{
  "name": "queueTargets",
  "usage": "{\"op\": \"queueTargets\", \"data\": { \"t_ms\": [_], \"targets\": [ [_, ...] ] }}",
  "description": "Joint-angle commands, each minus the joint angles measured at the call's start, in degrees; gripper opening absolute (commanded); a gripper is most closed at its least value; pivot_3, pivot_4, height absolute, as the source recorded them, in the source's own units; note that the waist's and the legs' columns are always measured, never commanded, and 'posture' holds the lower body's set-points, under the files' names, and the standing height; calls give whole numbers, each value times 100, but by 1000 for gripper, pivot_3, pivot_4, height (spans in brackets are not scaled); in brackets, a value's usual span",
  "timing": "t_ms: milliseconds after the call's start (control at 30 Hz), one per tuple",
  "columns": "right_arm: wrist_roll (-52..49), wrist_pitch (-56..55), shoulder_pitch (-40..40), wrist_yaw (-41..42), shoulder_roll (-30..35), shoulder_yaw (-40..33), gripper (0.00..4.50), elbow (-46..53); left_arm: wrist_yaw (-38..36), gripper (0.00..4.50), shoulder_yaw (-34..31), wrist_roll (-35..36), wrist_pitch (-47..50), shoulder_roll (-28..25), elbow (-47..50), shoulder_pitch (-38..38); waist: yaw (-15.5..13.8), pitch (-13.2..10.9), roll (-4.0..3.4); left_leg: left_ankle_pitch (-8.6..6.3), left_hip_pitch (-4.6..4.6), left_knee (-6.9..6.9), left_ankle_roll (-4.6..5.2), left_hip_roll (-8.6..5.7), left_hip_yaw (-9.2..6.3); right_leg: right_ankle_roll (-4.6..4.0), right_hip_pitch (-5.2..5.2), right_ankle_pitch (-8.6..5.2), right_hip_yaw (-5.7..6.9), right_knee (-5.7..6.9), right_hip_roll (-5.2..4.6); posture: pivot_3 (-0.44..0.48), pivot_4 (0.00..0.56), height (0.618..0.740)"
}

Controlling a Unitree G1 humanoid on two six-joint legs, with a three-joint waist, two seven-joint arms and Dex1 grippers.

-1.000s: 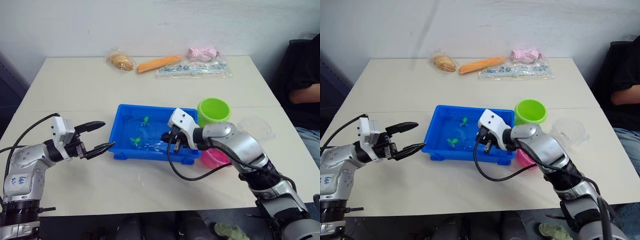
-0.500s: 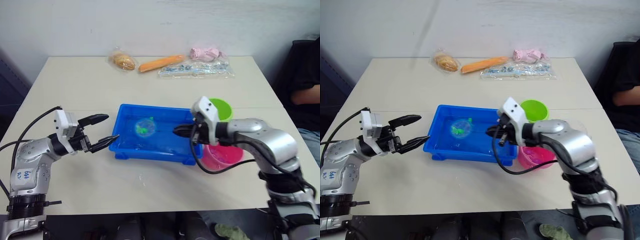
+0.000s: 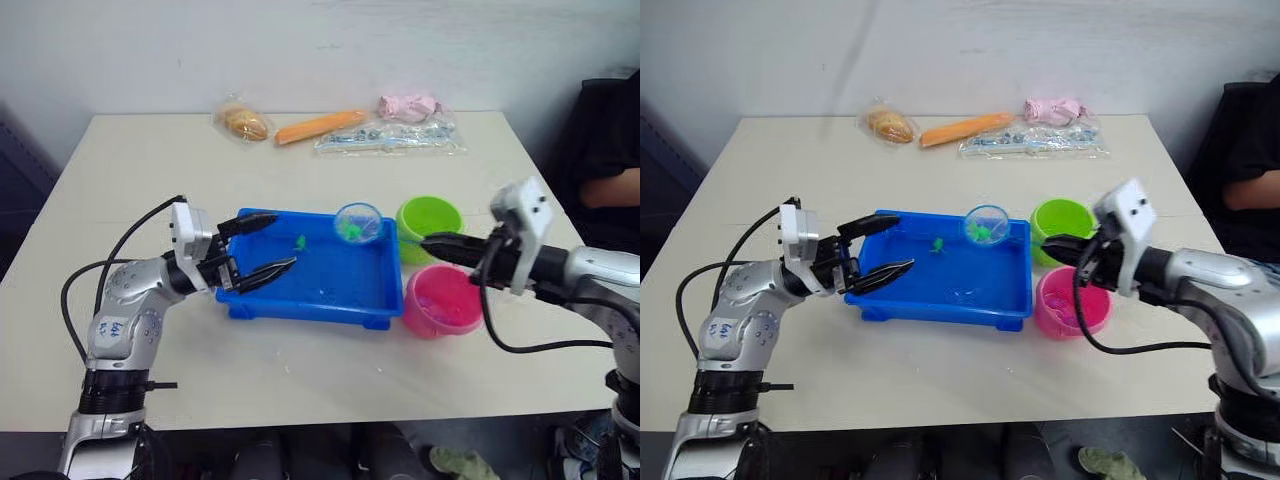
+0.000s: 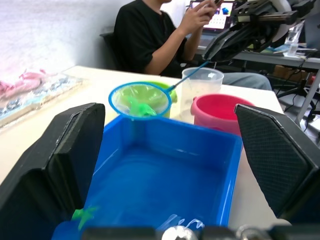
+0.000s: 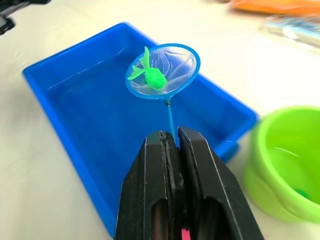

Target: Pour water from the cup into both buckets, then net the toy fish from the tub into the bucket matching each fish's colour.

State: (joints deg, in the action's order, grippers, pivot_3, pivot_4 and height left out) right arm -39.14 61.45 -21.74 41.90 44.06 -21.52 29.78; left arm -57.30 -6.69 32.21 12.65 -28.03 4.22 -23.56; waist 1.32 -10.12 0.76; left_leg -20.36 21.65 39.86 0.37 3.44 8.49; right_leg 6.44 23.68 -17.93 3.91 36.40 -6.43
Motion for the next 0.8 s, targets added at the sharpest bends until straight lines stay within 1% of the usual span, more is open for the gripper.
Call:
{"op": "queueTargets", "data": {
  "t_ms": [33,133,233,367,567,733,800],
  "targets": [
    [-46,-136,434,-80,275,-712,0,254,32,4467,17,47,21,4,142,-175,-2,0,0,0,0,0,0,0,0,0,0,0,0,-1,0,0,150,740],
    [93,-322,802,-129,442,-1015,0,155,8,4467,49,54,61,-2,86,-246,-9,0,0,0,-1,0,0,-2,-1,2,-3,1,0,-10,0,0,150,740],
    [400,-610,1001,-299,578,-1074,0,-70,-38,4467,77,126,195,-9,74,-291,6,0,0,1,-3,1,2,-6,0,6,-6,3,-3,-34,0,0,150,740],
    [1109,-1338,1200,-498,764,-758,0,-462,-15,4467,118,76,227,47,26,-377,2,0,0,2,-7,0,1,-7,1,7,-9,3,-4,-37,1,0,150,740],
    [1556,-2083,1200,-451,806,-378,0,-648,18,4467,133,31,254,56,44,-384,4,0,0,4,-7,0,-2,-8,2,8,-9,4,-4,-37,3,0,150,740],
    [2376,-3241,1455,-405,977,11,0,-824,82,4467,120,-28,209,52,26,-370,-8,0,-1,4,-7,0,-3,-8,2,8,-10,4,-4,-39,3,0,150,740],
    [2957,-4043,1602,-455,1082,268,0,-960,110,4467,117,-29,221,65,17,-363,-20,0,-1,5,-7,1,-2,-9,3,10,-11,5,-4,-40,2,0,150,740]
  ]
}}
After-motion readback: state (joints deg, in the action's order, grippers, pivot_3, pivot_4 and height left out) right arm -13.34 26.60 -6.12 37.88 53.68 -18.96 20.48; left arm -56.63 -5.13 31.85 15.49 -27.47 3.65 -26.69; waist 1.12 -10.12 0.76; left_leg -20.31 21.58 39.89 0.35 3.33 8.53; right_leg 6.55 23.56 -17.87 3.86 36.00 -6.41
